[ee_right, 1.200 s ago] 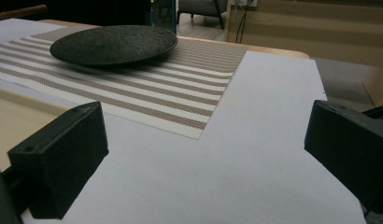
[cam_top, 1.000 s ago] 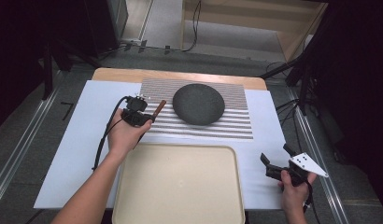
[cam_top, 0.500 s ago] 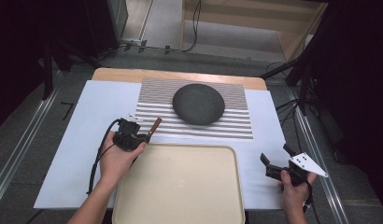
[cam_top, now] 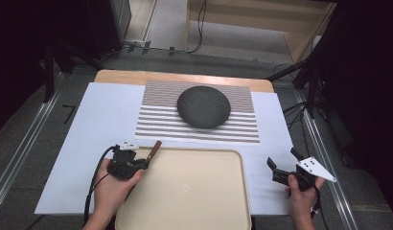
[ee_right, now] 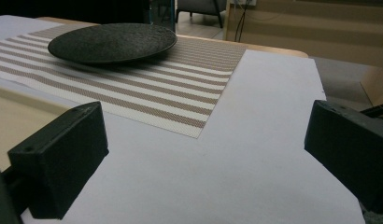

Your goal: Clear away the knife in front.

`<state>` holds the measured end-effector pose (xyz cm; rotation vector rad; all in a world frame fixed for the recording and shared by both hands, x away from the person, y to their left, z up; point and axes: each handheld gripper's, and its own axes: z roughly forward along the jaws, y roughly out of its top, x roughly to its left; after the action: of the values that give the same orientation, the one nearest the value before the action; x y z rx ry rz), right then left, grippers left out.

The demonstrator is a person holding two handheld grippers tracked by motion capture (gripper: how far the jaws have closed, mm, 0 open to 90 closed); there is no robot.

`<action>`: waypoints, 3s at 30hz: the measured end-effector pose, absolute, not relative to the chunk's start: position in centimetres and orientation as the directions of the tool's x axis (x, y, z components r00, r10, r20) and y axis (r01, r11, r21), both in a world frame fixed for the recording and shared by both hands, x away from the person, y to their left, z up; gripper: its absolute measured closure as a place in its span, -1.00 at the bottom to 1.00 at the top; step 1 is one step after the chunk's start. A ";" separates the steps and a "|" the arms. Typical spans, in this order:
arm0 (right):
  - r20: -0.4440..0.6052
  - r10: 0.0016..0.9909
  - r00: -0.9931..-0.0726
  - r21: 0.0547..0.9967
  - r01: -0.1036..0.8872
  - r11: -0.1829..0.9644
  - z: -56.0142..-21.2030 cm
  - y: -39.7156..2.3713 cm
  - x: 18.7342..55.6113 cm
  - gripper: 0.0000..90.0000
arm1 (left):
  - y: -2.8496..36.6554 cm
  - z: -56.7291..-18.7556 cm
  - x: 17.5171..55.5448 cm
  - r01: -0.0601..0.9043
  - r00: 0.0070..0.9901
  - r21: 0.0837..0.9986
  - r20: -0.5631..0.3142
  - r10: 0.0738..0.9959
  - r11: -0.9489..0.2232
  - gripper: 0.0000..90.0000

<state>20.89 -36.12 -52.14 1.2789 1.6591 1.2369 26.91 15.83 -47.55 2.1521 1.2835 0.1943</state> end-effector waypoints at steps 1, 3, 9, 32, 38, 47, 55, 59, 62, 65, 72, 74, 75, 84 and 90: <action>0.028 0.962 -0.272 0.952 0.302 0.058 -52.1 -36.1 20.9 -1.00 | 15.9 -47.6 26.6 0.746 0.515 0.577 -0.184 0.837 -0.332 0.72; 0.026 0.962 -0.271 0.951 0.303 0.060 -52.1 -36.1 20.9 -1.00 | 16.0 -47.8 25.9 0.746 0.510 0.580 -0.183 0.841 -0.326 0.72; 0.024 0.963 -0.268 0.951 0.303 0.061 -52.1 -36.1 20.9 -1.00 | 17.0 -48.2 24.6 0.760 0.474 0.580 -0.186 0.860 -0.294 0.72; 0.025 0.964 -0.265 0.950 0.305 0.059 -52.1 -36.1 20.9 -1.00 | 15.2 -48.9 25.2 0.684 0.560 0.599 -0.068 0.825 -0.415 1.00; 0.023 0.964 -0.264 0.951 0.304 0.060 -52.2 -36.1 20.9 -1.00 | 16.8 -48.9 25.2 0.697 0.547 0.599 -0.089 0.832 -0.394 1.00; 0.016 0.965 -0.261 0.949 0.307 0.067 -52.2 -36.0 20.9 -1.00 | 18.5 -49.0 25.1 0.687 0.568 0.616 -0.123 0.814 -0.386 1.00; 0.013 0.966 -0.258 0.948 0.309 0.070 -52.2 -36.0 20.9 -1.00 | 19.3 -48.4 24.7 0.588 0.618 0.747 -0.169 0.768 -0.309 0.45; 0.006 0.965 -0.261 0.948 0.307 0.077 -52.2 -36.0 20.9 -1.00 | 19.6 -48.0 24.4 0.533 0.629 0.796 -0.147 0.764 -0.286 0.07; 0.003 0.966 -0.260 0.948 0.309 0.080 -52.2 -35.9 20.9 -1.00 | 19.8 -47.7 24.2 0.513 0.633 0.814 -0.144 0.761 -0.272 -0.09; 0.005 0.966 -0.258 0.947 0.312 0.078 -52.2 -35.9 21.0 -1.00 | 20.0 -47.6 24.3 0.499 0.640 0.827 -0.149 0.754 -0.259 -0.19; 0.002 0.966 -0.257 0.946 0.313 0.081 -52.2 -35.9 21.0 -1.00 | 20.9 -47.4 24.4 0.485 0.638 0.842 -0.156 0.754 -0.236 -0.70; 0.002 0.967 -0.256 0.946 0.314 0.082 -52.2 -35.8 21.0 -1.00 | 21.2 -47.3 24.4 0.478 0.637 0.847 -0.152 0.756 -0.232 -0.74; 0.000 0.967 -0.256 0.946 0.314 0.083 -52.2 -35.8 21.0 -1.00 | 21.4 -47.3 24.4 0.476 0.631 0.850 -0.152 0.761 -0.226 -0.80; 0.001 0.969 -0.249 0.945 0.317 0.081 -52.2 -35.8 21.0 -1.00 | 22.8 -47.1 24.6 0.460 0.628 0.865 -0.158 0.762 -0.200 -1.00; -0.003 0.969 -0.247 0.944 0.318 0.084 -52.2 -35.8 21.0 -1.00 | 23.9 -47.1 24.7 0.440 0.613 0.879 -0.142 0.777 -0.186 -1.00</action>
<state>21.01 -35.78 -52.22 1.2905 1.6633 1.1789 24.71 23.91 -47.05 1.8215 0.9832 0.4160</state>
